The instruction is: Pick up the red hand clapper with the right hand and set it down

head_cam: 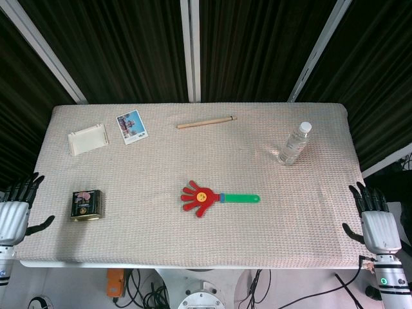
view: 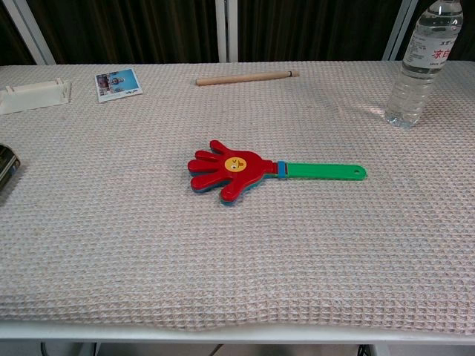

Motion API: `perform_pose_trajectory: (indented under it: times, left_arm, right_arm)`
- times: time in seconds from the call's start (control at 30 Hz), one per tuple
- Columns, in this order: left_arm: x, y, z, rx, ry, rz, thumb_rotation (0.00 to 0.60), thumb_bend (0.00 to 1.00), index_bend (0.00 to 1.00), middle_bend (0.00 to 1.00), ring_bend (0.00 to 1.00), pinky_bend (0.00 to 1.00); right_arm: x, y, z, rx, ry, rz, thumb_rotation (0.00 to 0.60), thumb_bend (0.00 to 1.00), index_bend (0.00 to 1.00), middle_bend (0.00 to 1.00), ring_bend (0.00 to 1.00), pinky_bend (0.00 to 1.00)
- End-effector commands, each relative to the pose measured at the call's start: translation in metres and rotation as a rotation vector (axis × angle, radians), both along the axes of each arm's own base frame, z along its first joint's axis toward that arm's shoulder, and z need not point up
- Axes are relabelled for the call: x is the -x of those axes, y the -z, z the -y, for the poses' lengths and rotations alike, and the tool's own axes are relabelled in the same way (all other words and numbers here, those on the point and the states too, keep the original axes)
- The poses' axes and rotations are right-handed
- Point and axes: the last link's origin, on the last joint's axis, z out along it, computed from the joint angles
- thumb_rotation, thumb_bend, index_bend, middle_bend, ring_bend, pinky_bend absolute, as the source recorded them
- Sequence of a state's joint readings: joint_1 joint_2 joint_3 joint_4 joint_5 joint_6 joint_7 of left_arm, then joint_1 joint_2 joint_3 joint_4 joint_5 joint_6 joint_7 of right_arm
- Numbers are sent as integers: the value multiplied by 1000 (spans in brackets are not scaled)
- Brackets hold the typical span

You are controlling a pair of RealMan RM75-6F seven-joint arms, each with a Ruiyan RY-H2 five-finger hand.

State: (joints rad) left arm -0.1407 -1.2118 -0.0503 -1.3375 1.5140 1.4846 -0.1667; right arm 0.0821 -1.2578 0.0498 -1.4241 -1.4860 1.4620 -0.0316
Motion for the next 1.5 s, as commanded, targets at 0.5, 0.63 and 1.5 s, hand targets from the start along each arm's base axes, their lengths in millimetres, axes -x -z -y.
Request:
perform_pose_trajectory:
  times: [0.5,0.63,1.5]
  left_arm:
    - [-1,-1,7,9,1,6,600,174,36,0,0,14]
    - [1,-1,8,16,-1,14,600,175,36,0,0,15]
    - [8,-2,11,25,-9,32,600,174,36,0,0,14]
  right_arm:
    - [-34,16,29,-90,-105,-7,600,142,0,0,0,0]
    - [-63,32,48,-154,-161,17,600,141,0,0,0,0]
    - [-237,187,121,-484,-159,57,600,166,60,0,0,0]
